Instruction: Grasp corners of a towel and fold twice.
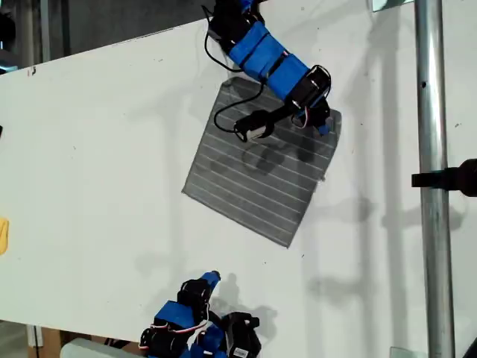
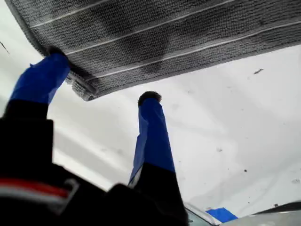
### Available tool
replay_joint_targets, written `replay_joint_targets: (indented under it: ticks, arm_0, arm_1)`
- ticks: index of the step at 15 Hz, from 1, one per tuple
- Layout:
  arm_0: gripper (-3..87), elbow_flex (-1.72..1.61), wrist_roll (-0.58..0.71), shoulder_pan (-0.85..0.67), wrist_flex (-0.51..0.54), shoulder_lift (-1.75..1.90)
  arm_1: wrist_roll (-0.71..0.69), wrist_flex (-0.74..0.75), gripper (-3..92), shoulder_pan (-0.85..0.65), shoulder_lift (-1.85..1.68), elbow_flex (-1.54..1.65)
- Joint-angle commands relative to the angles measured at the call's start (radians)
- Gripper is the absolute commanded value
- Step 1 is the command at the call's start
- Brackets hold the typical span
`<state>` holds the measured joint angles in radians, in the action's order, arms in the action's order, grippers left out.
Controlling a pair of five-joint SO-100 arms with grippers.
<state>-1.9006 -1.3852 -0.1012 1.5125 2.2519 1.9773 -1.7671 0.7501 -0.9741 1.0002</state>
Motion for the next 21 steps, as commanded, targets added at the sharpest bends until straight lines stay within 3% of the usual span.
replay_joint_targets:
  ticks: [1, 5, 7, 8, 13, 14, 15, 16, 19, 21]
  arm_0:
    - [-2.9, 0.002, -0.006, 0.014, -0.012, 0.020]
    - [-2.9, -0.026, -0.006, 0.012, -0.020, 0.043]
    - [-2.9, -0.051, -0.009, 0.009, -0.023, 0.067]
    - [-2.9, -0.064, -0.009, 0.003, -0.025, 0.080]
    - [-2.6, -0.029, 0.011, 0.041, -0.069, -0.011]
    - [0.4, 0.044, 0.046, 0.066, -0.058, -0.063]
    - [12.6, 0.137, 0.100, 0.104, -0.043, -0.104]
    - [16.4, 0.230, 0.144, 0.153, -0.023, -0.150]
    - [21.7, 0.502, 0.196, 0.301, 0.046, -0.414]
    - [20.9, 0.598, 0.212, 0.360, 0.025, -0.561]
  arm_1:
    - [0.021, 0.077, 31.6, 0.011, 0.023, -0.063]
    - [0.014, 0.178, 27.5, 0.000, 0.124, -0.067]
    - [0.011, 0.233, 4.9, -0.008, 0.175, -0.063]
    - [-0.009, 0.267, 1.2, -0.015, 0.195, -0.063]
    - [-0.044, 0.327, -0.2, -0.029, 0.216, -0.063]
    - [-0.048, 0.327, -0.2, -0.031, 0.215, -0.063]
    - [-0.048, 0.325, -0.2, -0.031, 0.212, -0.063]
    - [-0.049, 0.322, -0.2, -0.032, 0.210, -0.063]
    - [-0.049, 0.324, -0.2, -0.037, 0.210, -0.057]
    - [-0.051, 0.324, -0.2, -0.035, 0.209, -0.057]
